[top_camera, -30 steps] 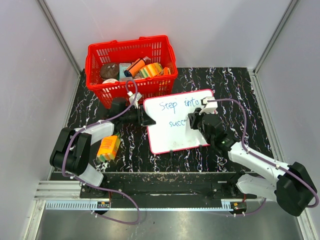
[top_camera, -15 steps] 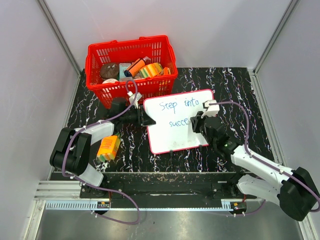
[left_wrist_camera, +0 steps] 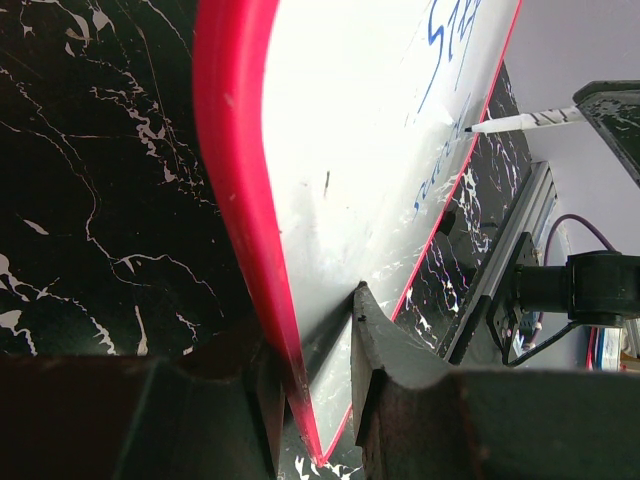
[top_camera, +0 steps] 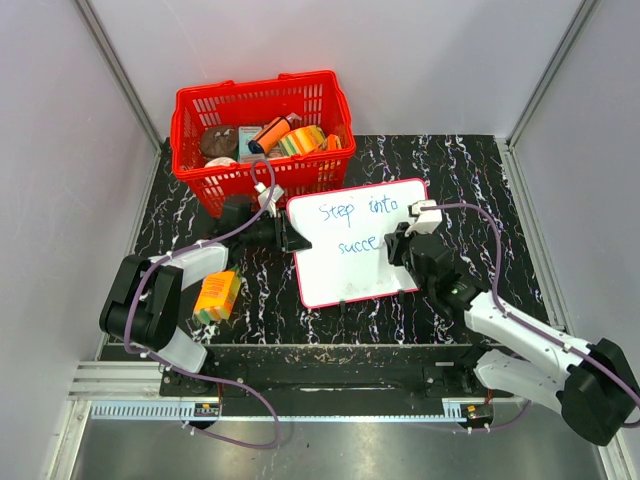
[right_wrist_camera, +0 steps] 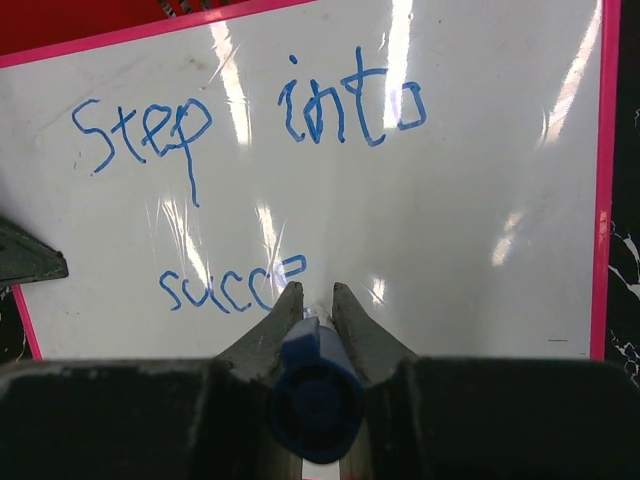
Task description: Write a sentence on the whiteboard
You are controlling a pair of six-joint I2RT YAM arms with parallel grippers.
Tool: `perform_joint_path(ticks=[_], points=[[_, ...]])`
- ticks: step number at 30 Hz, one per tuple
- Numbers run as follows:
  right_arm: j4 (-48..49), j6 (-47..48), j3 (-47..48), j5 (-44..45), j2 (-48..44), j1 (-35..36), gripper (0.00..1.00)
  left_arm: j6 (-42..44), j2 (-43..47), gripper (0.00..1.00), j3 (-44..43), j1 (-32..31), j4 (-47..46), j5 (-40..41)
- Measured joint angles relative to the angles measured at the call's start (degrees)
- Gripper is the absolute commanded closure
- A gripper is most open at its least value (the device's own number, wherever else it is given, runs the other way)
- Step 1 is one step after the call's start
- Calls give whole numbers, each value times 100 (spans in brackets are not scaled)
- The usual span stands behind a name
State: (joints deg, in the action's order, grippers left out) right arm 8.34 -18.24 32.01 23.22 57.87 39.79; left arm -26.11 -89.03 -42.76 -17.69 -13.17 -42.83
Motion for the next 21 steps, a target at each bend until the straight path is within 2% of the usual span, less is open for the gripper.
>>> perform_joint_path(ticks=[8, 21], points=[[76, 120, 0, 162, -507, -7, 100, 0, 0, 100, -2, 0, 0, 0], [103, 175, 116, 326, 24, -66, 100, 0, 0, 100, -2, 0, 0, -2]])
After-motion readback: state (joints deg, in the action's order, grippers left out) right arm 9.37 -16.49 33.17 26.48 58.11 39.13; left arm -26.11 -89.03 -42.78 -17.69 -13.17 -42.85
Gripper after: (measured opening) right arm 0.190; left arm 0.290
